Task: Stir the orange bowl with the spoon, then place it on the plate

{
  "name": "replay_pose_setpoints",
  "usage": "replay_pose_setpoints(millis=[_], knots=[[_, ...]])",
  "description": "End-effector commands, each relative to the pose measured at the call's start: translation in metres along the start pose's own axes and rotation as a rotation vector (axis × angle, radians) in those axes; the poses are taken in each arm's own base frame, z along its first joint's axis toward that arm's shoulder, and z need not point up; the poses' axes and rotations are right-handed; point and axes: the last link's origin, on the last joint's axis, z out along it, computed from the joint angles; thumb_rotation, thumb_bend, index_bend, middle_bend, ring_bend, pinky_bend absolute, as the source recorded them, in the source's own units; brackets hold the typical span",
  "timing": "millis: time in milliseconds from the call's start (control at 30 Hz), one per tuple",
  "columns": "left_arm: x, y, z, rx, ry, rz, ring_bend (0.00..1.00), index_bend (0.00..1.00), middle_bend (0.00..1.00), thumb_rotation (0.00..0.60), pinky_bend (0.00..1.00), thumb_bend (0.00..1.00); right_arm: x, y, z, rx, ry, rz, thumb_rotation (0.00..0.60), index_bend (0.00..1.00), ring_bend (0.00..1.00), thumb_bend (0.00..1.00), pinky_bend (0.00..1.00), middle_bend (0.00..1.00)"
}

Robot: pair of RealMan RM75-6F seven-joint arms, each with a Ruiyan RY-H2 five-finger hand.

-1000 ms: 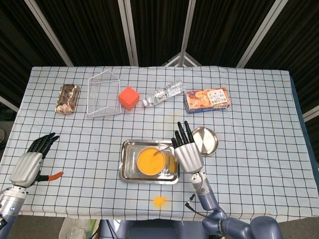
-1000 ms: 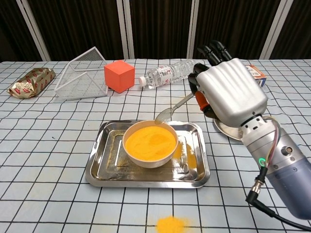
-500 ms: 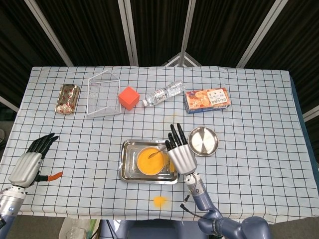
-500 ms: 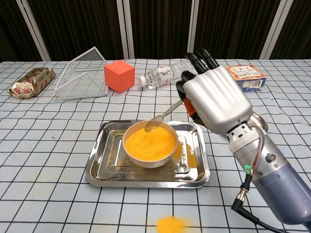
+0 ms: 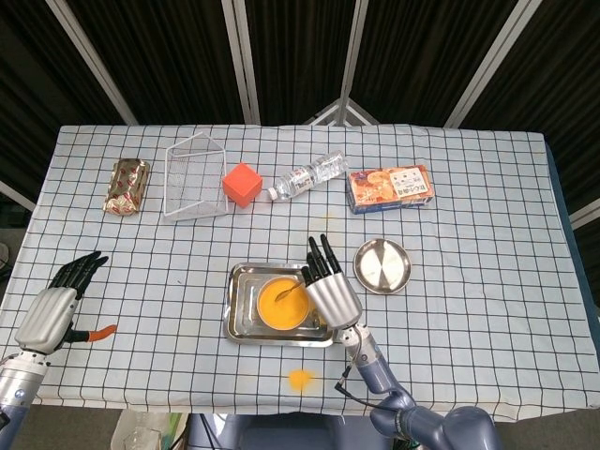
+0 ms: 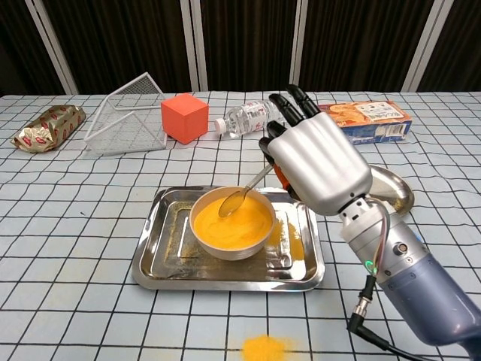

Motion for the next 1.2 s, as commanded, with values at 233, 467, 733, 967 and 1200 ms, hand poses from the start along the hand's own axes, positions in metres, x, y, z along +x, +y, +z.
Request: replay_pose_setpoints(millis=[233, 467, 733, 967, 1200], knots=[[0.0, 0.0, 0.001, 0.003, -0.003, -0.002, 0.0, 0.0, 0.0, 0.6, 0.02, 0.0, -0.006, -0.006, -0.005, 0.015, -0.032, 0.018, 0.6, 0.8, 0.09, 0.64, 0.0, 0.38], [0.0, 0.0, 0.001, 0.002, -0.002, -0.002, 0.0, 0.0, 0.0, 0.6, 0.02, 0.0, -0.008, -0.009, -0.012, 0.034, -0.044, 0.009, 0.6, 0.8, 0.09, 0.64, 0.0, 0.38], [0.0, 0.001, 0.001, 0.0, 0.0, 0.002, 0.0, 0.0, 0.0, 0.6, 0.02, 0.0, -0.005, -0.006, -0.019, 0.017, -0.031, 0.03, 0.6, 0.8, 0.09, 0.64, 0.0, 0.38], [0.0, 0.0, 0.001, 0.003, 0.001, 0.004, 0.0, 0.0, 0.0, 0.6, 0.02, 0.0, 0.001, -0.004, -0.019, 0.01, -0.008, 0.041, 0.6, 0.8, 0.09, 0.64, 0.0, 0.38], [0.0, 0.001, 0.001, 0.002, 0.003, 0.003, 0.0, 0.0, 0.0, 0.6, 0.02, 0.0, 0.004, -0.002, -0.021, 0.004, -0.009, 0.048, 0.6, 0.8, 0.09, 0.64, 0.0, 0.38]])
